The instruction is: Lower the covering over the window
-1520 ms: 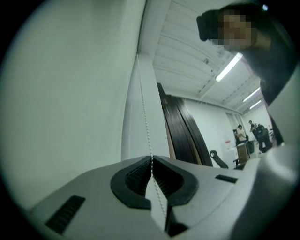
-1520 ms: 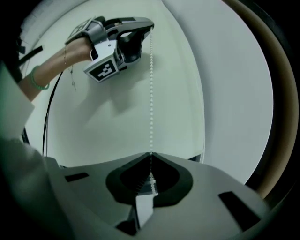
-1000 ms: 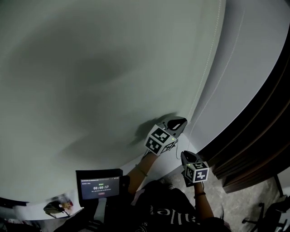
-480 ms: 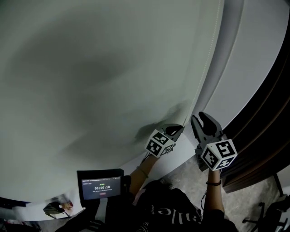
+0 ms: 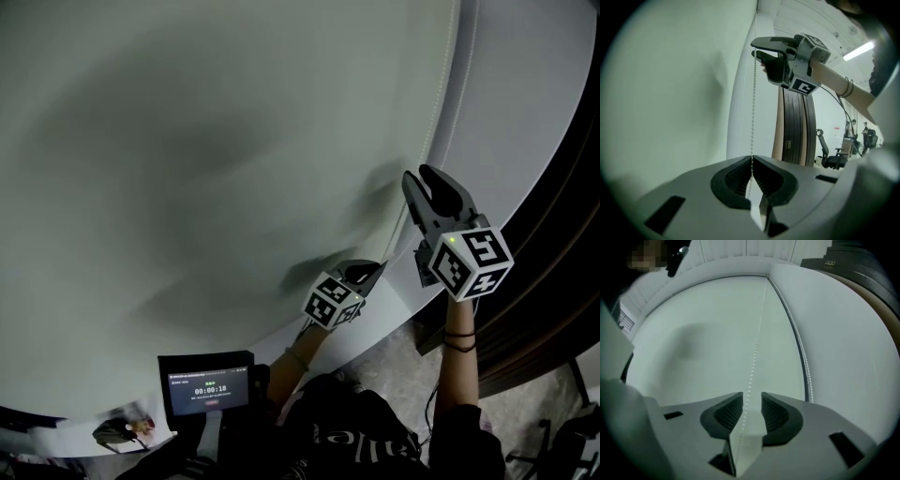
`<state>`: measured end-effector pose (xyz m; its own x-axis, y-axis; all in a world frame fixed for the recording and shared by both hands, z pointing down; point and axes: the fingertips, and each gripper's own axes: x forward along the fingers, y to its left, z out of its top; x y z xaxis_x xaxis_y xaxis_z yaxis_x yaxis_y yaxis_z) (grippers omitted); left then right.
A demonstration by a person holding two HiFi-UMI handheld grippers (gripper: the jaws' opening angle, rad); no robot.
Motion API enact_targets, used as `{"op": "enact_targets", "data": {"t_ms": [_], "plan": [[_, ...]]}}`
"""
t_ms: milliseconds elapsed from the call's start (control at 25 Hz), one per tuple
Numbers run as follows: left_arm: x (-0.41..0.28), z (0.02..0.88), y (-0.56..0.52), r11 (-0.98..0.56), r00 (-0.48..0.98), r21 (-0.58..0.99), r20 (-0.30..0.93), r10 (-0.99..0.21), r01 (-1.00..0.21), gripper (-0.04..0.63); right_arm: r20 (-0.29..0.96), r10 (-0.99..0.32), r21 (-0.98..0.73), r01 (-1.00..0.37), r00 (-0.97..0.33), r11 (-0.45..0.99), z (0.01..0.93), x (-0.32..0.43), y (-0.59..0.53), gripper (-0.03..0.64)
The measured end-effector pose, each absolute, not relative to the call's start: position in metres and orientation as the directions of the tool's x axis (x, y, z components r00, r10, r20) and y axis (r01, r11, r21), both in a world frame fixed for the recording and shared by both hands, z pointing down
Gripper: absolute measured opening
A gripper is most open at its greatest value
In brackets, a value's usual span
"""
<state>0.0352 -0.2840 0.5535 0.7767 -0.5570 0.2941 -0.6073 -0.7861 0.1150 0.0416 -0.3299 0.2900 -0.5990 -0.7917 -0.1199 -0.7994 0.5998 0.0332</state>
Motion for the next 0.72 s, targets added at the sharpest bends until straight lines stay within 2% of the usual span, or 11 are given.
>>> {"op": "enact_targets", "data": {"t_ms": [80,120,160,240,480,720], "plan": [[0.037,0.554,-0.284,-0.787,0.781,0.121,0.287,-0.555,-0.604,0.011,-0.127,-0.788,-0.012,-0.793,-0.603,0.609,0.291,0.042,-0.334,0.116],[0.037,0.554,-0.283,-0.788,0.783,0.126,0.284,-0.553,-0.603,0.011,-0.136,-0.791,-0.041,-0.794,-0.597,0.606,0.293,0.043,-0.335,0.049],[0.037,0.555,-0.282,-0.789,0.785,0.131,0.288,-0.549,-0.6,0.011,-0.149,-0.794,-0.075,-0.794,-0.589,0.603,0.296,0.045,-0.334,0.025],[0.038,0.566,-0.277,-0.794,0.783,0.141,0.336,-0.523,-0.591,0.011,-0.148,-0.799,-0.138,-0.788,-0.583,0.6,0.308,0.048,-0.33,0.023],[0.024,0.659,-0.226,-0.798,0.733,0.202,0.566,-0.378,-0.568,0.011,0.032,-0.836,-0.235,-0.817,-0.547,0.526,0.424,0.053,-0.319,0.022],[0.01,0.692,-0.193,-0.767,0.736,0.256,0.562,-0.377,-0.588,0.012,0.217,-0.825,-0.281,-0.843,-0.521,0.459,0.529,0.05,-0.295,0.023]]}}
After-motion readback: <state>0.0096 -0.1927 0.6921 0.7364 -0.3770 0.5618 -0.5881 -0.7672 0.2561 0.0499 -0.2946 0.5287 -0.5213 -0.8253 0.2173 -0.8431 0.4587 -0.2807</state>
